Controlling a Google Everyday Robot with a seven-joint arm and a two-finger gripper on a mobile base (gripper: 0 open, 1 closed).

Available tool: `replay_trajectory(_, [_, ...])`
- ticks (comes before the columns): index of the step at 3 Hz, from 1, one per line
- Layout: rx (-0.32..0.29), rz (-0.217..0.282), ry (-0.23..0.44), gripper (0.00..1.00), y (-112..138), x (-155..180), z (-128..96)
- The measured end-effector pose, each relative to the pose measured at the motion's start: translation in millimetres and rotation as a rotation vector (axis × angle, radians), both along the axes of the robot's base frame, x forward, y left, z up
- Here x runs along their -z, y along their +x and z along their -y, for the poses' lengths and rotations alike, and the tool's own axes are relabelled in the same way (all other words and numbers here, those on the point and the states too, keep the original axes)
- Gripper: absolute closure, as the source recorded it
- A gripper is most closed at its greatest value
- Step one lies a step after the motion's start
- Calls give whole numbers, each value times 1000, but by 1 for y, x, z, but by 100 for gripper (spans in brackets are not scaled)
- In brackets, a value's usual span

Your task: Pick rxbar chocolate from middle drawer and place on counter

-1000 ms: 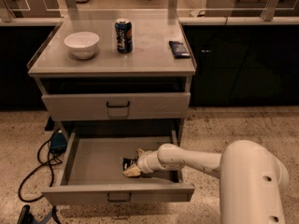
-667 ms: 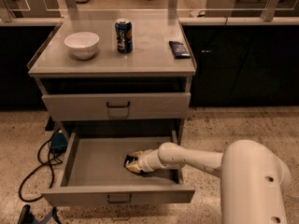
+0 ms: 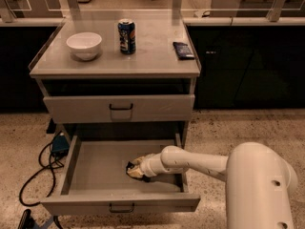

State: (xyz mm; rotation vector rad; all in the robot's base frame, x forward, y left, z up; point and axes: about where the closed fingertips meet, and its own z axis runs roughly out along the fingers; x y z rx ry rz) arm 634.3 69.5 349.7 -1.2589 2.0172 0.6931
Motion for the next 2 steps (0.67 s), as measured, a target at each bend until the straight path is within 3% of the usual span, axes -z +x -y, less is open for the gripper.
replay_trajectory(1, [23,63,6,100,-12,-27,14])
replay_trajectory(2, [26,267,35,100,-35,-138,29])
